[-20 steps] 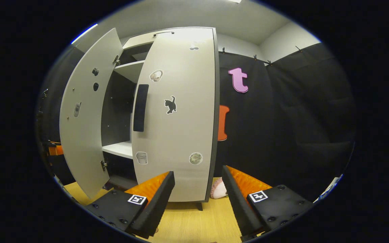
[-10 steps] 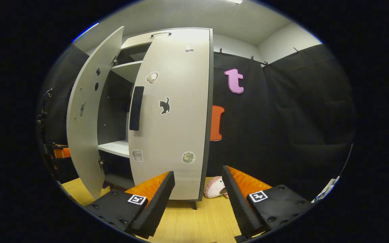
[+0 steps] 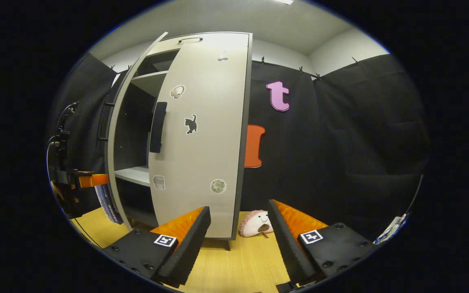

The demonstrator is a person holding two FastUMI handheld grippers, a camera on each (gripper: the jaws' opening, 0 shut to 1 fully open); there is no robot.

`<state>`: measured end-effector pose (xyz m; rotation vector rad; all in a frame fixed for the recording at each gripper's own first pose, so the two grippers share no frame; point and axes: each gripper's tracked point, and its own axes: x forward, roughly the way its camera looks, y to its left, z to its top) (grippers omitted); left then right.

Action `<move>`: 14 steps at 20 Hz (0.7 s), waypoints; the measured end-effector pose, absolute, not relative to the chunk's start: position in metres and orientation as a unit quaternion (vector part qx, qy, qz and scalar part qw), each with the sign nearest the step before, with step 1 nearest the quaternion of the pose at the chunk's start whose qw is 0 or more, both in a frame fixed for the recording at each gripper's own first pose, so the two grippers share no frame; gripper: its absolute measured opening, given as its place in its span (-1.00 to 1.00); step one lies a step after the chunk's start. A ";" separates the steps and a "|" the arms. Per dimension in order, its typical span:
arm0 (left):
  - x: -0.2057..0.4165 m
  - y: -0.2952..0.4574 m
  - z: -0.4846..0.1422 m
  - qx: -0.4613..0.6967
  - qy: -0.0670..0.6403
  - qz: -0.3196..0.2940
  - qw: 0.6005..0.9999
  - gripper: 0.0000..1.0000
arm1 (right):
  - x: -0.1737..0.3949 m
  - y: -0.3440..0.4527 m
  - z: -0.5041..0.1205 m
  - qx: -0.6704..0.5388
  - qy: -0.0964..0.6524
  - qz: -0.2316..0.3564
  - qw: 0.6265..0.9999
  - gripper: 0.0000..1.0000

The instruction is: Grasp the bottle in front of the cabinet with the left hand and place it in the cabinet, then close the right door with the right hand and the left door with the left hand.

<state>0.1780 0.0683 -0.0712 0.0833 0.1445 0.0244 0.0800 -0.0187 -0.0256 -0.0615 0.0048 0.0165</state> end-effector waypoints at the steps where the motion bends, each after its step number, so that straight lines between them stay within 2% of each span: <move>1: 0.186 0.063 -0.072 0.046 0.073 0.010 0.996 0.87 | 0.078 -0.025 -0.024 -0.034 0.000 0.003 0.999 0.88; 14: 0.231 0.056 -0.080 0.052 0.079 0.010 0.995 0.90 | 0.076 -0.067 -0.023 -0.029 0.003 -0.039 0.999 0.89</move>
